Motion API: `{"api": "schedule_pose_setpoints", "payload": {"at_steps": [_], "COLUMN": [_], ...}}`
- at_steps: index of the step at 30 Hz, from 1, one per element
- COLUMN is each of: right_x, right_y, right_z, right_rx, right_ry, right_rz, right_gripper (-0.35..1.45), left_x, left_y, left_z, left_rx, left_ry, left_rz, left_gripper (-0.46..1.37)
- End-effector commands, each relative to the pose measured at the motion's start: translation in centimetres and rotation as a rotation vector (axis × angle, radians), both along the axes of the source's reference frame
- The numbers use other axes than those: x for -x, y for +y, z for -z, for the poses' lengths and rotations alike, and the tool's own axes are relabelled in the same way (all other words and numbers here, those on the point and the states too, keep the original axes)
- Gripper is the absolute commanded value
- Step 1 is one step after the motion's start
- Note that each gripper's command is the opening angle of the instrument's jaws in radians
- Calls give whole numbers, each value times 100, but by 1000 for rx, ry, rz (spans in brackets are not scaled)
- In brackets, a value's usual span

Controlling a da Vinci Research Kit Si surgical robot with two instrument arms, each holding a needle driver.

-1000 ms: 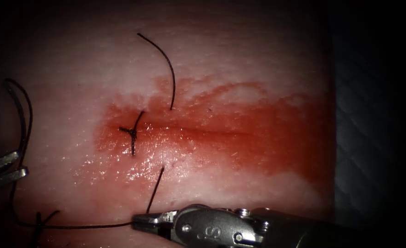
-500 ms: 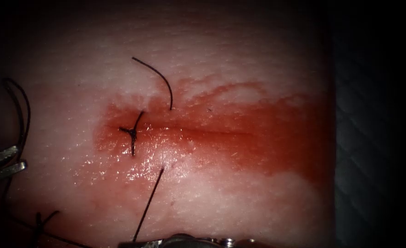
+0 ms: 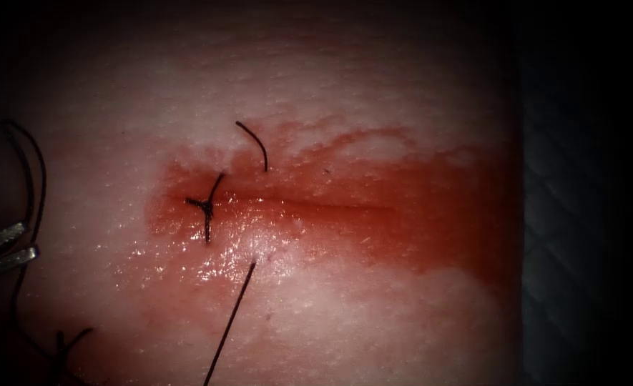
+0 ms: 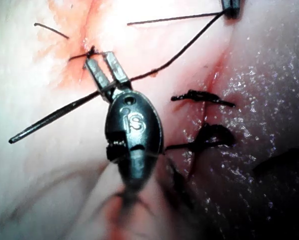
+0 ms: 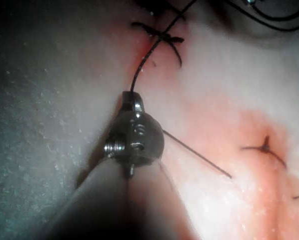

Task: Wound Closure
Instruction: With the right hand pull the suture through the wound

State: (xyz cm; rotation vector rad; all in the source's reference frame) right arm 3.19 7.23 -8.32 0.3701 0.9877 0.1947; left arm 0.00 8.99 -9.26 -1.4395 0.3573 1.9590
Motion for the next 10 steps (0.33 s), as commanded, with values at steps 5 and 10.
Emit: {"api": "schedule_pose_setpoints", "payload": {"at_steps": [5,10], "right_x": [0,0], "right_y": [-2,4], "right_z": [-3,-4], "right_rx": [-4,-5], "right_ry": [-1,3], "right_rz": [-5,-12], "right_gripper": [-35,-35], "left_x": [0,3], "left_y": [-2,-4], "left_z": [-1,1], "left_rx": [-2,-2], "left_ry": [-1,2], "left_rz": [-9,-5], "left_gripper": [-35,-35]}}
